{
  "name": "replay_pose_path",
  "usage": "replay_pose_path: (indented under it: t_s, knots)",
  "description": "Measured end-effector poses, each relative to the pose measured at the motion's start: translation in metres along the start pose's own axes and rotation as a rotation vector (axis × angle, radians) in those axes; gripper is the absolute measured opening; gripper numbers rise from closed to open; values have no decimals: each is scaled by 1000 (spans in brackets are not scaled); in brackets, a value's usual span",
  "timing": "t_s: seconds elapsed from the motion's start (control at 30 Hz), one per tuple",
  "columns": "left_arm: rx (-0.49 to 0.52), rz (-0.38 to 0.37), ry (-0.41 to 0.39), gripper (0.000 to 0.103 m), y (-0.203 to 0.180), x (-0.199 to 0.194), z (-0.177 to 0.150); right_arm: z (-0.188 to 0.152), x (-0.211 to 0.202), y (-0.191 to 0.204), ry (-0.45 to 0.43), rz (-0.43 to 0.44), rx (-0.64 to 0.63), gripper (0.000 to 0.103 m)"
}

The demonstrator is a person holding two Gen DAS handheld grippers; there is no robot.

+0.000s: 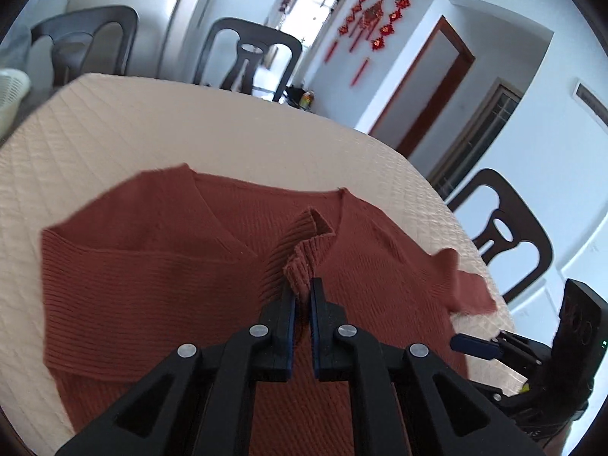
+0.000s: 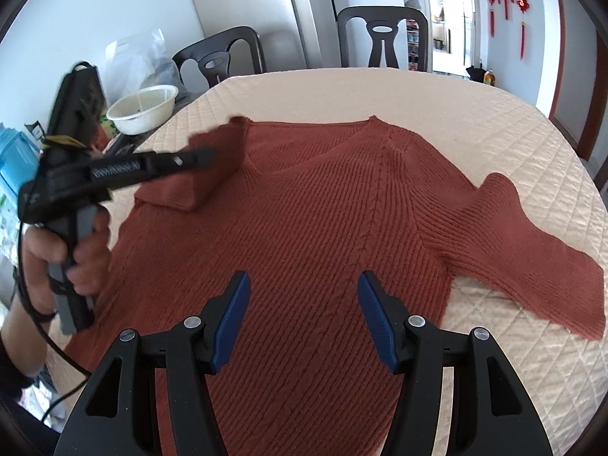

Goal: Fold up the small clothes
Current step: 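Fold the held sleeve across the sweater body with the left tool, then release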

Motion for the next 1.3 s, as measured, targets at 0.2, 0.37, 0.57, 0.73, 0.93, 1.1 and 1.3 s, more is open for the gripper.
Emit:
replay_pose_path:
  t_s: [0.2,0.37,0.57,0.73,0.93,1.1,1.3]
  knots:
    - [77,42,-110,33,6,-65,8,13,-2,9,-14,51,27,59]
    - [29,236,-136,32,67,-102,3,32,8,24,-13,105,55,59]
    - [22,273,-102,31,85,-96,-13,53,41,52,29,158,42,33]
    - [40,259,-40,31,90,-76,-26,62,64,63,53,155,22,20]
    - [34,247,-4,31,89,-75,-30,56,73,35,85,67,72,8]
    - [76,276,-18,31,79,-68,-12,75,70,43,58,114,85,11]
    - [78,313,49,31,86,-50,-18,77,92,39,99,85,86,11]
Point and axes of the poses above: each gripper's, at about its wrist camera, not at the fingertips, and x roughly the way its jaws point, y to its left, z to its top, the point moved 9 cm from there along x, roughly the way its jaws point, and after that the axes turned 11 degrees about -z, right-handed, at the moved point
